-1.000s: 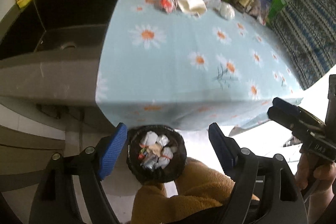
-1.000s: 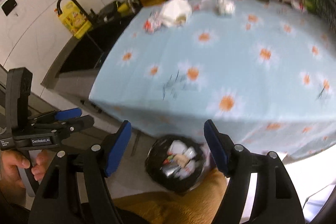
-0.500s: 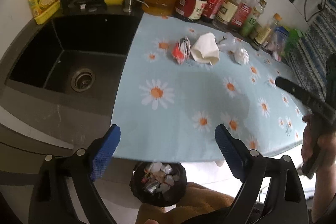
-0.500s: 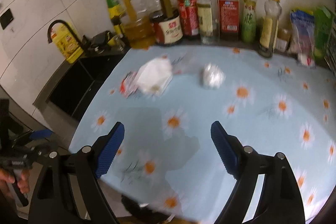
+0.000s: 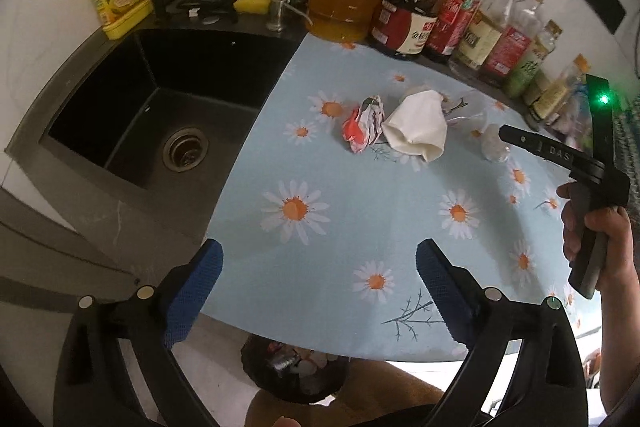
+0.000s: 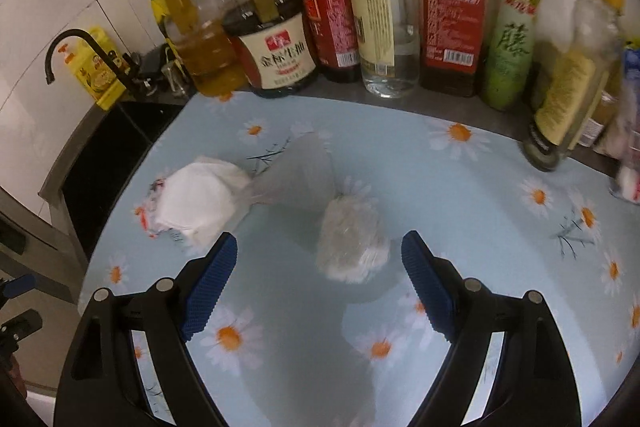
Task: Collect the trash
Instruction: 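Grasp the red-white crumpled wrapper with the left gripper while the right gripper grasps another plastic bag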
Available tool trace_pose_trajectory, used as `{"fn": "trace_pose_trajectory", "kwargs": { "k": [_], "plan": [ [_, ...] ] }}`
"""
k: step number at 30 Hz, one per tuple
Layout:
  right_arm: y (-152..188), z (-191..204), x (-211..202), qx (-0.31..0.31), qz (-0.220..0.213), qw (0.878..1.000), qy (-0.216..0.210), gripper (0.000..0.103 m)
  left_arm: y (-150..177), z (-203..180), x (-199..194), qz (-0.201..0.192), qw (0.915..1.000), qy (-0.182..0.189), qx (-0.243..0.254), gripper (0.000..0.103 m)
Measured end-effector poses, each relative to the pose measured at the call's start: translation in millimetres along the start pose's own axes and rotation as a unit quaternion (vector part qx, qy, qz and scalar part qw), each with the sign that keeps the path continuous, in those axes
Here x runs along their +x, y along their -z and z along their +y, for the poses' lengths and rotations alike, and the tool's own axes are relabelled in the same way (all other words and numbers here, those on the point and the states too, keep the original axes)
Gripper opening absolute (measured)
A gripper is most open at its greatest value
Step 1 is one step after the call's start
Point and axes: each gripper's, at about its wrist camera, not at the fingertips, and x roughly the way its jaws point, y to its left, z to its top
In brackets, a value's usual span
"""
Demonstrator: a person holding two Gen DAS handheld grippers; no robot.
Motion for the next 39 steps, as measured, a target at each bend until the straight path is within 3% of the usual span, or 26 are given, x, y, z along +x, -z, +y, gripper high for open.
{"fn": "trace_pose_trajectory", "kwargs": {
  "k": [3, 7, 14, 27, 33, 39],
  "plan": [
    [-4, -8, 12, -0.006, 0.010, 1.000, -0.007, 0.076, -2, -11, 1, 0.000, 0.9999, -0.010, -0.005, 0.094],
    [-5, -14, 24, -0.008, 0.026, 1.000, -0.016, 0.073, -4, -21, 5, 0.005, 0.9998, -0.018, -0.012, 0.094],
    [-2, -16, 32, -0.026, 0.034, 0.999, -0.017, 0.050, -6, -30, 12, 0.008, 0.9994, -0.029, -0.017, 0.094],
    [5, -21, 17, -0.015, 0.015, 0.999, -0.038, 0.049, -28, -32, 33, 0.007, 0.9993, -0.038, 0.001, 0.094],
    [21, -22, -13, 0.022, -0.011, 0.998, -0.059, 0.049, -57, -30, 48, 0.004, 0.9995, -0.013, 0.027, 0.094],
    [55, -13, -50, 0.058, -0.040, 0.997, -0.044, 0.049, -95, -29, 67, -0.002, 0.9981, 0.030, 0.054, 0.093]
  ]
}}
